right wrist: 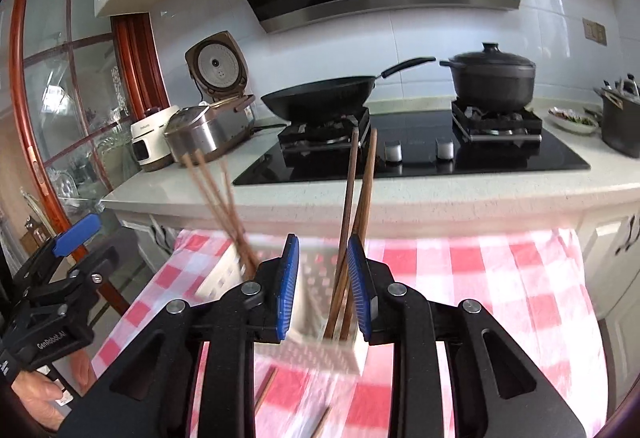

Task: Organize utensils
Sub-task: 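Move both open tools back down to the chopsticks on the cloth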

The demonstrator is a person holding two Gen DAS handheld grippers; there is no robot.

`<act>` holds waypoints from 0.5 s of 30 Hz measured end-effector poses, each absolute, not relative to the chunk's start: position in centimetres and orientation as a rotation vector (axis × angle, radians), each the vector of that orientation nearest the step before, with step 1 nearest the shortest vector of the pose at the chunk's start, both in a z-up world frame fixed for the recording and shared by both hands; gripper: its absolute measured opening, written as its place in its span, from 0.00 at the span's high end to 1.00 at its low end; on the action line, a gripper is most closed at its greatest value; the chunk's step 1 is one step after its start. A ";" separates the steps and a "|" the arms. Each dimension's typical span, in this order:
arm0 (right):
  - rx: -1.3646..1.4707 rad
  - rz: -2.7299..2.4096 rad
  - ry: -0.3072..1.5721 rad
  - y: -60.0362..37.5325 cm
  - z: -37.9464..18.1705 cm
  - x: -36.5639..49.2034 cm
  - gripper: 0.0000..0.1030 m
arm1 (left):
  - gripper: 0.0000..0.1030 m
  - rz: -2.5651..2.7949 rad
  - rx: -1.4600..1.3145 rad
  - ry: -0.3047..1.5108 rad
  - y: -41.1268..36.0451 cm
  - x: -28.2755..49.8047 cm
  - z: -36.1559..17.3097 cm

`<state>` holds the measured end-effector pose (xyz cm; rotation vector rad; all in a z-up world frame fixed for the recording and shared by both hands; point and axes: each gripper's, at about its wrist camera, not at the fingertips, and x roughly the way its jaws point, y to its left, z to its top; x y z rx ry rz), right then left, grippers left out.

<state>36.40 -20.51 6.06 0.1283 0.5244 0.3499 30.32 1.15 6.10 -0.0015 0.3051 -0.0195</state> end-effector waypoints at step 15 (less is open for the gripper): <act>0.208 0.310 0.639 -22.8 -1.0 26.4 0.66 | 0.05 -0.009 -0.001 0.397 3.0 19.9 -0.3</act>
